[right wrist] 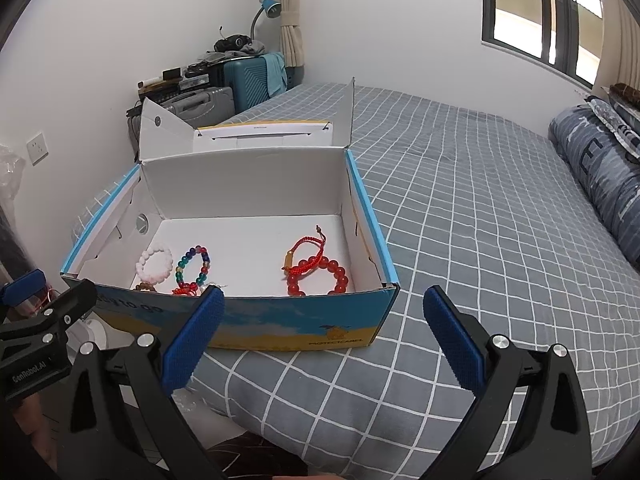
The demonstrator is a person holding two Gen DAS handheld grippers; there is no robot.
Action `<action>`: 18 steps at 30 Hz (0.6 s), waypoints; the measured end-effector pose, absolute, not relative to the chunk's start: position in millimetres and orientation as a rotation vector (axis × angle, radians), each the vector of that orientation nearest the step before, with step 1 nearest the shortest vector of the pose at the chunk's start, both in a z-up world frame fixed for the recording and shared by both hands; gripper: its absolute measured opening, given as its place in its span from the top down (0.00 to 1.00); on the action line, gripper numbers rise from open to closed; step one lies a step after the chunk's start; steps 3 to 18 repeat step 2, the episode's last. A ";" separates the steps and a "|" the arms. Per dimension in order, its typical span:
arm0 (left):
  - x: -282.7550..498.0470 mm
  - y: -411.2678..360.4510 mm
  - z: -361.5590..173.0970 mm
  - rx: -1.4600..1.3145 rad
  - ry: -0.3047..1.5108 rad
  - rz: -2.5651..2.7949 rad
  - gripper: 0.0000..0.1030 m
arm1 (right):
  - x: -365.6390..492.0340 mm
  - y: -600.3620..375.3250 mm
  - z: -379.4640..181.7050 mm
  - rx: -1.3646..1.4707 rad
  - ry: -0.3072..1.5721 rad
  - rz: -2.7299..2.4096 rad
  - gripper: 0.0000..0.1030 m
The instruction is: Organize jewelry
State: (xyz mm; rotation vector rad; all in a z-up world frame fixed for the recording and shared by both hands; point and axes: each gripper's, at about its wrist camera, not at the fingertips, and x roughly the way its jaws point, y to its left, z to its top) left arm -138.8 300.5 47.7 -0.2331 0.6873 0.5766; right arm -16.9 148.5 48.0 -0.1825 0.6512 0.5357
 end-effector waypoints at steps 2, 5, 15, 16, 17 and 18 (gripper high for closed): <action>-138.9 301.5 48.1 -0.237 0.689 0.577 0.06 | -16.4 147.8 48.5 -0.182 0.651 0.537 0.07; -138.9 301.5 48.1 -0.237 0.689 0.577 0.06 | -16.4 147.8 48.5 -0.182 0.651 0.537 0.07; -138.9 301.5 48.1 -0.237 0.689 0.577 0.06 | -16.4 147.8 48.5 -0.182 0.651 0.537 0.07; -138.9 301.5 48.1 -0.237 0.689 0.577 0.06 | -16.4 147.8 48.5 -0.182 0.651 0.537 0.07; -138.9 301.5 48.1 -0.237 0.689 0.577 0.06 | -16.4 147.8 48.5 -0.182 0.651 0.537 0.07; -138.9 301.5 48.1 -0.237 0.689 0.577 0.06 | -16.4 147.8 48.5 -0.182 0.651 0.537 0.07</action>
